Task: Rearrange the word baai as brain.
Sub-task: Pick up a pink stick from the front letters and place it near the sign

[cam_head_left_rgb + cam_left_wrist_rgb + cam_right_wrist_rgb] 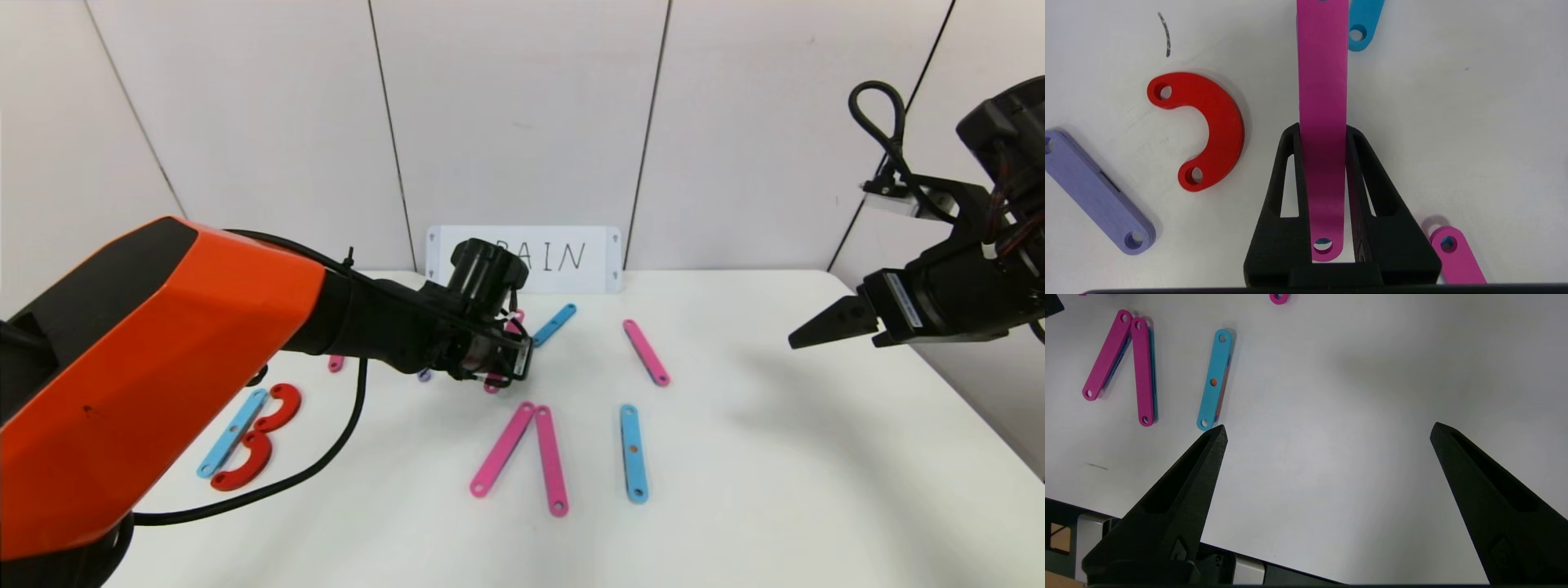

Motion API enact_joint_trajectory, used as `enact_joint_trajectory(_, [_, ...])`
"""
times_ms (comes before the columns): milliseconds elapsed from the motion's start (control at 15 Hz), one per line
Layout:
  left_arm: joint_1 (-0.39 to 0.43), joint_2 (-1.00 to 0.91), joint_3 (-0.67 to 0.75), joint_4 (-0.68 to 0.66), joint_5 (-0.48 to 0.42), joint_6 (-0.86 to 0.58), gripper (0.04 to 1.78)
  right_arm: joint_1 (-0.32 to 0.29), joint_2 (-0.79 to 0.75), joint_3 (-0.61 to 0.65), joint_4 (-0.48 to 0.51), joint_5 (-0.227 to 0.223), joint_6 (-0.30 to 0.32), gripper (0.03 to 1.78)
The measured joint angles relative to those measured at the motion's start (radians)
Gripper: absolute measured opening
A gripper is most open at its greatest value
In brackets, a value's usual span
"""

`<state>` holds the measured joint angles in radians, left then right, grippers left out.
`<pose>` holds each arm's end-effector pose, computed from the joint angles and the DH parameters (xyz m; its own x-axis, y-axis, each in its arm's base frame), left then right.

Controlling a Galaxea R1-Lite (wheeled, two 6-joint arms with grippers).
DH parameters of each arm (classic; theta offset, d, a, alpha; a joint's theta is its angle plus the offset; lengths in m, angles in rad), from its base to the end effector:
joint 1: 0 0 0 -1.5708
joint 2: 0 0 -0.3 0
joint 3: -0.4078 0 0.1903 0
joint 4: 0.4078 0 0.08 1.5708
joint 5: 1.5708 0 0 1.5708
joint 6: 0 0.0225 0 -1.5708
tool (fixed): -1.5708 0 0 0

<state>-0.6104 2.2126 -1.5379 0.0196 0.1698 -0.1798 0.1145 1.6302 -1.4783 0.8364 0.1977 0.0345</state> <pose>0.3641 -0.2501 0.1247 0.7175 -0.2957 -0.6306 0.3574 0.9334 -0.0311 0.2559 0.0339 0.2624 0.5134 0.2568 -0.8188 -0.1906 0.9645 0.1829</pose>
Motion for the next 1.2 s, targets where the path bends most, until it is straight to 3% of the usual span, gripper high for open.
enact_joint_trajectory(1200, [0.003,0.12,-0.108,-0.001,0.005,0.043,0.36,-0.001,-0.034,0.022,-0.002,0.003,-0.018,1.74])
